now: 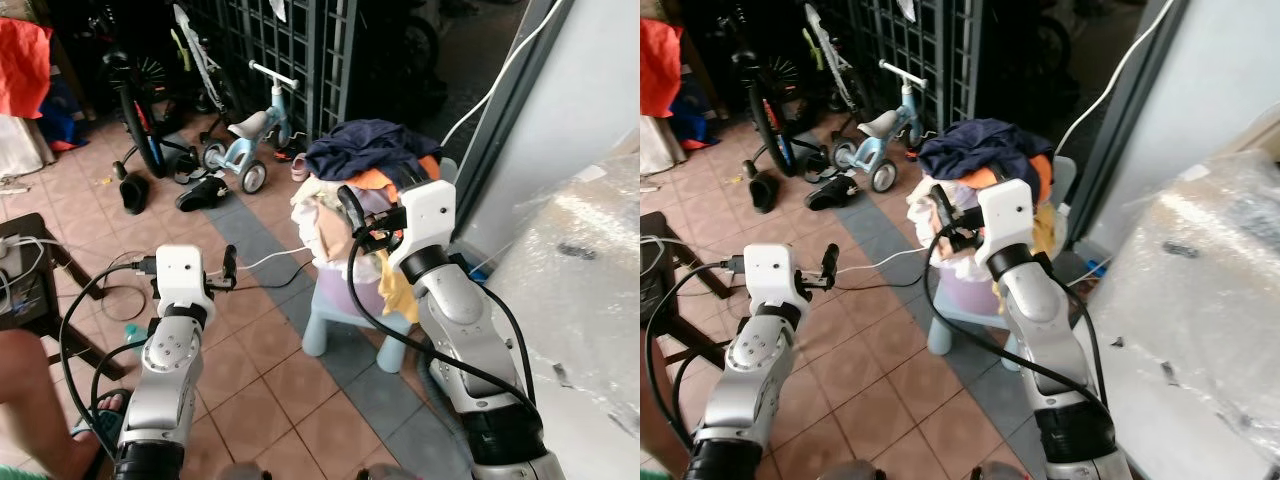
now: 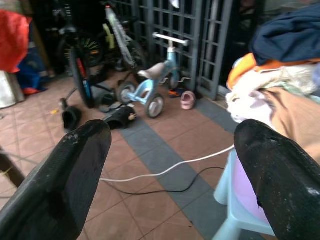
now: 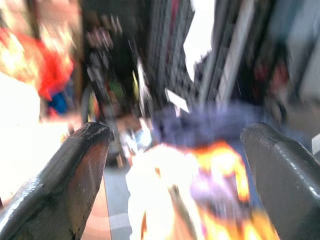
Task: Clothes washing
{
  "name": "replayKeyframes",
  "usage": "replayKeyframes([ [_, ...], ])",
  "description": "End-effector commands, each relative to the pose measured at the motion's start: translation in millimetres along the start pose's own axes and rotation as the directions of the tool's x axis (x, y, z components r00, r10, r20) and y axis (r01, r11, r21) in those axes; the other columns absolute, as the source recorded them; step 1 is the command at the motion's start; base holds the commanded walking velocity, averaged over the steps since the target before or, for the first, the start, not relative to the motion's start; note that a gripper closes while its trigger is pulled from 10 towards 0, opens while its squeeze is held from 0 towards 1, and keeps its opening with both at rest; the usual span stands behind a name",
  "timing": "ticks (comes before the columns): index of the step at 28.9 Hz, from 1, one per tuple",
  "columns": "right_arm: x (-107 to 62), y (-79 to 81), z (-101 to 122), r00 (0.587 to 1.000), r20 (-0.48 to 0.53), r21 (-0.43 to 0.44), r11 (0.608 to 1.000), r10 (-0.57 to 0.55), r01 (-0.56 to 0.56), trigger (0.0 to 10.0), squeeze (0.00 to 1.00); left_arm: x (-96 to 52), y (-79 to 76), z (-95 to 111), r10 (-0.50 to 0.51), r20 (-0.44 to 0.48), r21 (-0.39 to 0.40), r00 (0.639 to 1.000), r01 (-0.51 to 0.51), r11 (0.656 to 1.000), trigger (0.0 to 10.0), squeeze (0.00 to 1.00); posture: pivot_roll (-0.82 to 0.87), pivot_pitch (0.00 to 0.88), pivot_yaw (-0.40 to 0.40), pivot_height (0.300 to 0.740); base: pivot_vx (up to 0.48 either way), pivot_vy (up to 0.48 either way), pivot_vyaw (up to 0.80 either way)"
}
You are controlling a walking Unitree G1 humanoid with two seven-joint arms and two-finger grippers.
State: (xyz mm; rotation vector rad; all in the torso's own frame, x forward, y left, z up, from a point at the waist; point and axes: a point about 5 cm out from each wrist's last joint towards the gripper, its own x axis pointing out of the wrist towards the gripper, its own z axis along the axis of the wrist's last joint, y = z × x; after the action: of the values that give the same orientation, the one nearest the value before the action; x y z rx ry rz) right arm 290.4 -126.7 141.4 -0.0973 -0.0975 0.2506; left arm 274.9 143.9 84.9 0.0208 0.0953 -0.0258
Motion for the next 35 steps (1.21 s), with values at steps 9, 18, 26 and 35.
replayKeyframes([
  [9, -26.9, -18.1, -58, 0.964, -0.161, -0.069, 0.976, -0.213, 0.204, 10.0, 0.0, 2.0, 7.1, 5, 0.032, 0.028, 0.017, 0.999, -0.033, 0.999, 10.0, 0.0, -0.04, 0.0, 0.015, 0.74, 0.0, 0.0, 0.0],
  [18, -30.8, -26.8, -66, 0.938, -0.179, -0.011, 0.954, -0.298, 0.301, 10.0, 0.0, 3.3, 5.8, 4, -0.01, 0.052, 0.037, 0.999, 0.008, 0.999, 10.0, 0.0, -0.06, 0.0, 0.03, 0.74, 0.0, 0.0, 0.0],
  [26, -28.3, -22.6, -71, 0.939, -0.257, 0.06, 0.966, -0.229, 0.252, 10.0, 0.0, 4.0, 5.9, 5, -0.017, 0.066, 0.031, 0.998, 0.015, 0.999, 10.0, 0.0, -0.05, 0.0, 0.032, 0.74, 0.0, 0.0, 0.0],
  [35, -22.2, -22.4, -68, 0.948, -0.24, 0.131, 0.96, -0.211, 0.247, 10.0, 0.0, 4.1, 8.9, 5, -0.006, 0.06, 0.042, 0.998, 0.003, 0.999, 10.0, 0.0, -0.04, 0.0, 0.038, 0.74, 0.0, 0.0, 0.0],
])
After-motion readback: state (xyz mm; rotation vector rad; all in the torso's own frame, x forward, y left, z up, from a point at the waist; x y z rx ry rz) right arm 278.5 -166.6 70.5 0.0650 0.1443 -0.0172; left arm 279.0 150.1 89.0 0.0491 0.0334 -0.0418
